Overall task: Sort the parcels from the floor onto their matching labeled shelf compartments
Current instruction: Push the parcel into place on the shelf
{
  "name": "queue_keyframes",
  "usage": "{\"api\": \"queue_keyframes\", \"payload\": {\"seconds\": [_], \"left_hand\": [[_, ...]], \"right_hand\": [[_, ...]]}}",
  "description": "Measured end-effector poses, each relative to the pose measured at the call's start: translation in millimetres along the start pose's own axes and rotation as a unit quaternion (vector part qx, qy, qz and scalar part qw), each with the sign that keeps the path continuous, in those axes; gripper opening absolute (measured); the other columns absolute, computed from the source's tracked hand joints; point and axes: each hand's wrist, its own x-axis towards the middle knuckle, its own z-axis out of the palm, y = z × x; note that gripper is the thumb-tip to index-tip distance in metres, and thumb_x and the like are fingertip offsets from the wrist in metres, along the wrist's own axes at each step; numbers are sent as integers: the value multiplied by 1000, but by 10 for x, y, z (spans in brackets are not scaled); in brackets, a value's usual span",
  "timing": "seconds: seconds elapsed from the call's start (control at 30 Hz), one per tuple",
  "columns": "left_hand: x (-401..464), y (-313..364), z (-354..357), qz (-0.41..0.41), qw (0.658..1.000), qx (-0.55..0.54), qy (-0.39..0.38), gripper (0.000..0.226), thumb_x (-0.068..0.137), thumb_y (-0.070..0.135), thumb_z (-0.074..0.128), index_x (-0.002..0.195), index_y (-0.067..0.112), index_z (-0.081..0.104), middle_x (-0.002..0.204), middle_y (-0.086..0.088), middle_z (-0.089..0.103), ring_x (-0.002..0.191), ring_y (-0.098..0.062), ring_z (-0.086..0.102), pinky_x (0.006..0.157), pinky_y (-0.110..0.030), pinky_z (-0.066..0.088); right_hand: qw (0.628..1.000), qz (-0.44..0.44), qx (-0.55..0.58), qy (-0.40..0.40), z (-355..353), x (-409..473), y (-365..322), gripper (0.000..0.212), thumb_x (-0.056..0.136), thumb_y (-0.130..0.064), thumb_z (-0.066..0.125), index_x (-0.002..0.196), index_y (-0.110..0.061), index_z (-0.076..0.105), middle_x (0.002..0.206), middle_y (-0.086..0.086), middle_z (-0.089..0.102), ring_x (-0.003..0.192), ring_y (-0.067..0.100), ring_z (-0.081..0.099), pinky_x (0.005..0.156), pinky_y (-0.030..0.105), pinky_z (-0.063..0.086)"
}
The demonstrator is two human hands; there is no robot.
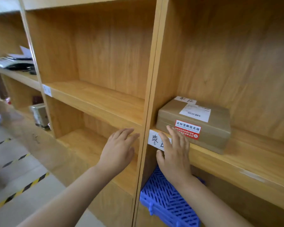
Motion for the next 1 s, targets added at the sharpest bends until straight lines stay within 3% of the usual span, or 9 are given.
{"api": "queue_keyframes", "payload": {"seconds": [0.17,0.33,0.43,0.63,1.0], "left_hand": [[-536,-475,-161,-107,994,9,-29,51,84,24,55,134,29,43,142,4,44,130,-20,40,102,-36,35],[-1180,-1006,-419,-213,976,1,-37,51,86,30,53,135,32,40,141,8,43,128,-18,40,103,-34,36],[-1644,-1292,-639,-264,964,1,-36,50,87,30,53,135,32,39,141,10,43,128,-16,39,104,-31,35],[-2821,-1942,-1256,-347,937,15,-32,48,88,29,52,135,29,41,140,11,43,130,-13,35,103,-30,34],[-5275,-2822,-2665,-508,859,55,26,49,86,25,58,133,26,46,139,4,47,130,-15,37,106,-32,34]], "right_hand": [[992,-35,97,-67,289,-2,-534,54,82,-24,61,133,-22,45,146,6,38,133,25,35,110,46,30],[974,-92,152,-137,492,-39,-1177,51,91,-29,49,140,-26,34,148,-5,34,138,18,26,116,39,16],[964,-129,168,-163,585,-120,-1680,50,92,-29,49,139,-25,35,148,-4,33,138,18,26,115,38,17],[940,-190,195,-204,675,-500,-2981,48,85,-23,57,132,-21,47,142,1,44,132,22,38,109,39,26],[866,-325,253,-283,528,-1621,-5622,56,86,-21,55,139,-23,35,144,-5,37,133,15,34,112,36,20]]}}
